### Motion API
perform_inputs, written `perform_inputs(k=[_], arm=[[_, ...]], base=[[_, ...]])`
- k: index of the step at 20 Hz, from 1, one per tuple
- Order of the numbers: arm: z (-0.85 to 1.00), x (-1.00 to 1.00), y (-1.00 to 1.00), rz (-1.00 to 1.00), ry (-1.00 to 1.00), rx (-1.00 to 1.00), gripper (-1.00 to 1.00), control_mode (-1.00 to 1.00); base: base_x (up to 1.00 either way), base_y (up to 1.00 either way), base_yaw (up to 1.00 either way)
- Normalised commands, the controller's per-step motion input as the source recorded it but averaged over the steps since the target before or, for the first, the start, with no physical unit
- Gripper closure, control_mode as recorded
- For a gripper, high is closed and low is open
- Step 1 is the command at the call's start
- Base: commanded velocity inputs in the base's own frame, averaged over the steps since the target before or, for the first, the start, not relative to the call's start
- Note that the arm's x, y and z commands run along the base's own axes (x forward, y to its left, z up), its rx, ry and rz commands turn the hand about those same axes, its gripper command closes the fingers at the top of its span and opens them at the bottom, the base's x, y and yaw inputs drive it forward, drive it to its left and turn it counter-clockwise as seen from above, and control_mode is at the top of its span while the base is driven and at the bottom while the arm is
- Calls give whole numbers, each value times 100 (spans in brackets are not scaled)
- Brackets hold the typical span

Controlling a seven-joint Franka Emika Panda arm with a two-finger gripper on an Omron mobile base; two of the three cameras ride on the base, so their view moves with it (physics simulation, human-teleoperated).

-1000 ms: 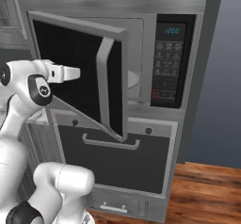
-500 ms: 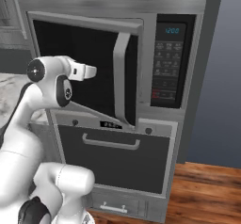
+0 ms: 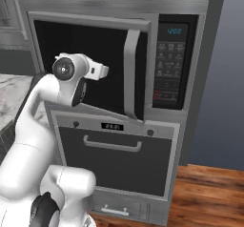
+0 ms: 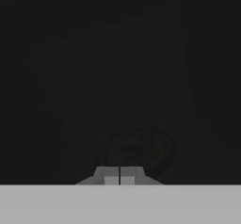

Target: Transport the chicken drumstick from the fridge to the microwave and turn on the microwave.

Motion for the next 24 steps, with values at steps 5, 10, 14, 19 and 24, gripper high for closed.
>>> perform_inputs(k=[5, 10, 14, 19, 24], arm=[[0, 39, 0, 3, 0, 1, 100, -100], [0, 46, 1, 0, 0, 0, 100, -100], [0, 42, 0, 0, 0, 0, 100, -100], [-2, 42, 0, 0, 0, 0, 100, -100], [0, 40, 0, 0, 0, 0, 100, -100]], base=[[0, 0, 0], [0, 0, 0], [0, 0, 0], [0, 0, 0], [0, 0, 0]])
